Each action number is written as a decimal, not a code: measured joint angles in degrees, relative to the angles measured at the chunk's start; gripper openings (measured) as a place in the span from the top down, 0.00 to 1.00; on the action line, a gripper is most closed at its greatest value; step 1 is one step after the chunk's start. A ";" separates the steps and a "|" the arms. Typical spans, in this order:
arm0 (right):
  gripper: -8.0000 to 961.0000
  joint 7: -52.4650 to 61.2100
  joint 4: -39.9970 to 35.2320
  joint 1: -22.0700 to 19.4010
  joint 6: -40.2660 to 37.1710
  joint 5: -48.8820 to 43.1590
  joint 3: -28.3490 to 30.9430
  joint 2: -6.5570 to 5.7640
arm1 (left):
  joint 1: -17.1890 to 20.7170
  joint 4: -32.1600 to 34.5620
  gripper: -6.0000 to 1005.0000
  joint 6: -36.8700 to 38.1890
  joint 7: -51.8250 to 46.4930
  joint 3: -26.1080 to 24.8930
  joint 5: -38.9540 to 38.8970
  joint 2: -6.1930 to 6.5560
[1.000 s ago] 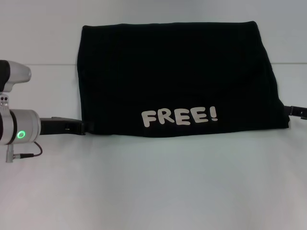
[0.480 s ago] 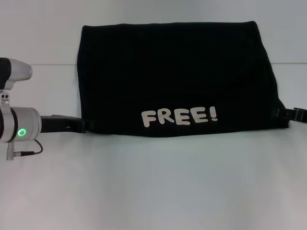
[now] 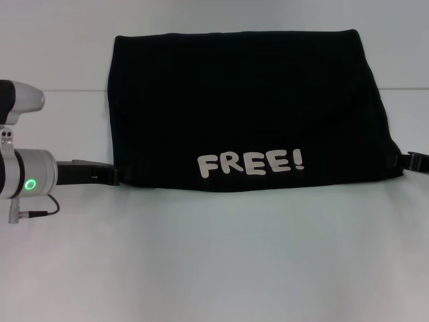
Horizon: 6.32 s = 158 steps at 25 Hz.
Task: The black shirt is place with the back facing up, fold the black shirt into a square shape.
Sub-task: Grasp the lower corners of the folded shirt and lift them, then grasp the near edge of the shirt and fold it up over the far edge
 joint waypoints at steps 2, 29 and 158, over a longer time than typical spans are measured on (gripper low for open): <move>0.70 -0.13 0.12 -0.06 0.17 -0.01 0.01 0.01 | 0.02 -0.06 0.99 -0.05 0.00 0.00 0.00 0.00; 0.95 -4.57 -7.33 -9.99 -16.89 4.50 1.72 -0.41 | 4.76 8.11 0.99 14.94 0.04 -3.66 -0.01 0.52; 0.95 -5.54 3.30 14.43 15.89 -0.88 0.82 -1.96 | -14.67 -9.79 0.95 -32.87 1.58 7.63 5.36 2.70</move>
